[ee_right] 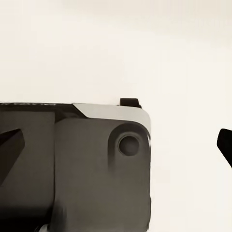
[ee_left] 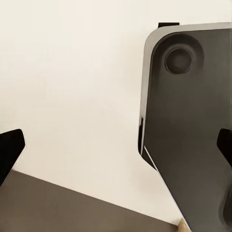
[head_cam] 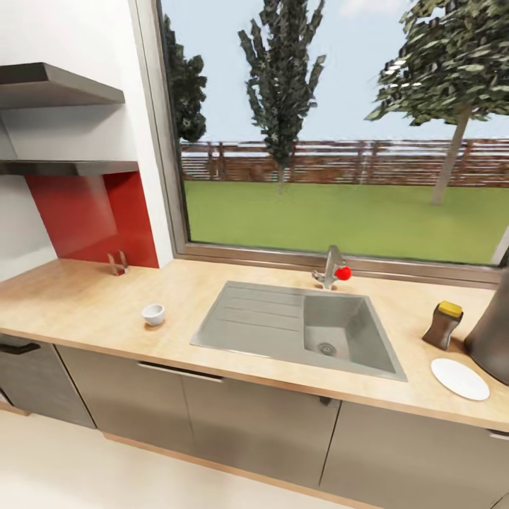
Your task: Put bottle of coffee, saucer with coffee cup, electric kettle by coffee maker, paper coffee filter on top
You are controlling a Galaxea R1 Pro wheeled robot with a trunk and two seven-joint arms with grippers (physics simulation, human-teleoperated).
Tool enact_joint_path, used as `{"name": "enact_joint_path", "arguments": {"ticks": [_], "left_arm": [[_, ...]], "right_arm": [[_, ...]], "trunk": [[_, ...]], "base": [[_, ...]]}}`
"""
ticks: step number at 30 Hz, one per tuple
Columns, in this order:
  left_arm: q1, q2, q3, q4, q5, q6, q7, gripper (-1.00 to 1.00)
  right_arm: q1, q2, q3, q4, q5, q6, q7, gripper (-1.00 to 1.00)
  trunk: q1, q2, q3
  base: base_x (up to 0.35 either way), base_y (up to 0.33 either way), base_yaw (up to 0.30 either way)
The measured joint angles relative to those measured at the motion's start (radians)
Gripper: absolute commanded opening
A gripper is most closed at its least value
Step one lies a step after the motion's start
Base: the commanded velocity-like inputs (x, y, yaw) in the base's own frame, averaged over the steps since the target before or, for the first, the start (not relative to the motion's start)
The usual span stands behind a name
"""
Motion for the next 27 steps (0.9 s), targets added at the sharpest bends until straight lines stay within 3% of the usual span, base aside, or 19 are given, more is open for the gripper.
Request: {"name": "enact_joint_path", "arguments": {"ticks": [20,27], "left_arm": [[0.000,0.002,0.000,0.000,0.000,0.000,0.000,1.00],[0.000,0.004,0.000,0.000,0.000,0.001,0.001,1.00]], "right_arm": [[0.000,-0.004,-0.003,-0.001,-0.004,-0.001,-0.003,1.00],[0.000,-0.004,-0.003,-0.001,-0.004,-0.001,-0.002,1.00]], "trunk": [[0.000,0.000,0.000],[0.000,0.000,0.000]], "base": [[0.017,0.334,-0.001],[0.000,0.336,-0.210]]}}
